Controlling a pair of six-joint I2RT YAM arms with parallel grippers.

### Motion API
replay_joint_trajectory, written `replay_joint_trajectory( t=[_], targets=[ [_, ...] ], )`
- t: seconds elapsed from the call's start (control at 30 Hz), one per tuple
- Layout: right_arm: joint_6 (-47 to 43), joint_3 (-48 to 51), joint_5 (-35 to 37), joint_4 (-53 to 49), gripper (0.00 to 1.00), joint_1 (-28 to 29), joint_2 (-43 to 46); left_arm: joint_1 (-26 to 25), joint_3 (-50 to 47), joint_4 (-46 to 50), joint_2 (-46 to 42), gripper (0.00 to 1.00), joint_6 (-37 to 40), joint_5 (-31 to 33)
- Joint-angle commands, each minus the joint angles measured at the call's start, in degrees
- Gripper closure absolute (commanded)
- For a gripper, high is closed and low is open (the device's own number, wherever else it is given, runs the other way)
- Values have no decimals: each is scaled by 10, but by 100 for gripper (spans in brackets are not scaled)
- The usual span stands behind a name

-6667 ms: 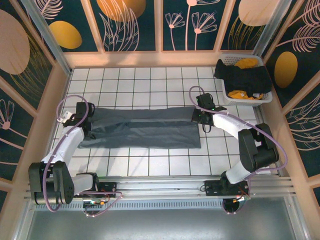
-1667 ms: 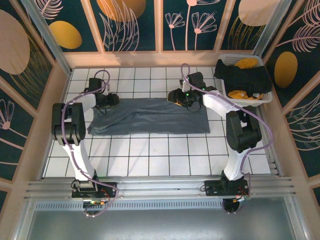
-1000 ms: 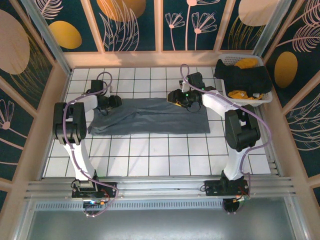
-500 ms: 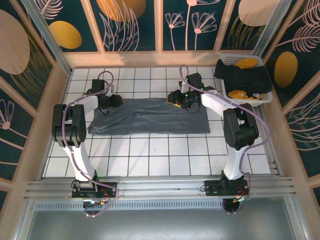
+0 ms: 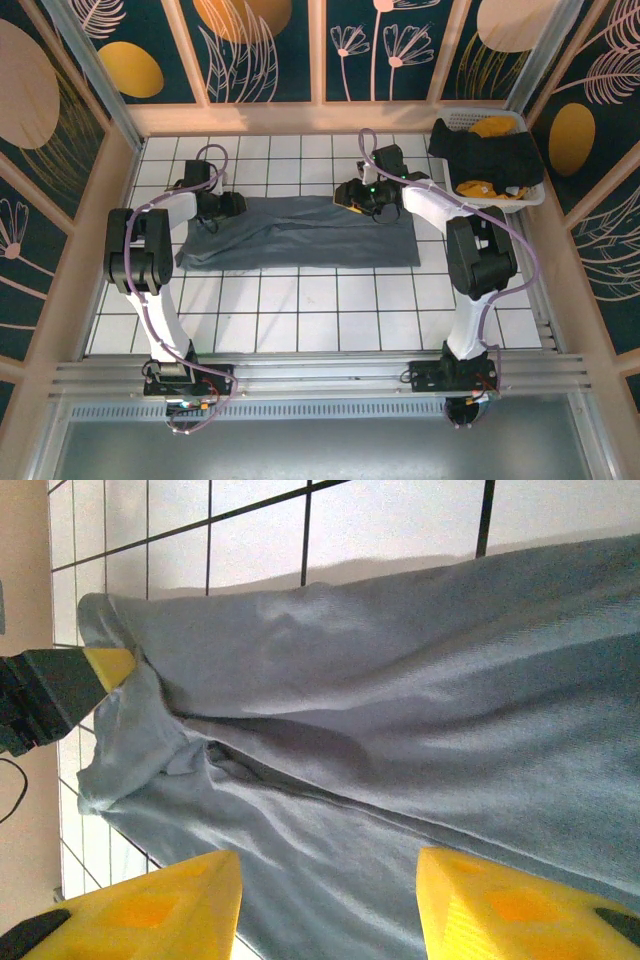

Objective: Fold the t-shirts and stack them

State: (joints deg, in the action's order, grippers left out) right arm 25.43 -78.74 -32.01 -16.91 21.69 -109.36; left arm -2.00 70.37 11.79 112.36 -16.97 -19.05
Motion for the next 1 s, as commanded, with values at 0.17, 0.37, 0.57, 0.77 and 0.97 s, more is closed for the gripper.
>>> replay_joint_trajectory(
  t=[0.17, 0.37, 0.57, 0.77, 0.97],
  targets=[
    [-7, -17, -10, -9, 50, -1, -9, -12, -14, 4, 6, 67, 5, -4],
    [-6, -16, -10, -8, 50, -1, -9, -12, -15, 5, -10, 89, 1, 5],
    [-6, -15, -9, -7, 51, -1, -8, -13, -19, 6, -47, 100, -19, 10],
    [-5, -10, -3, -5, 52, -1, -2, -24, -47, 25, -106, 100, -62, -1],
    [-8, -18, -2, -9, 52, -3, 3, -42, -105, 40, -178, 100, -117, -20]
  ],
)
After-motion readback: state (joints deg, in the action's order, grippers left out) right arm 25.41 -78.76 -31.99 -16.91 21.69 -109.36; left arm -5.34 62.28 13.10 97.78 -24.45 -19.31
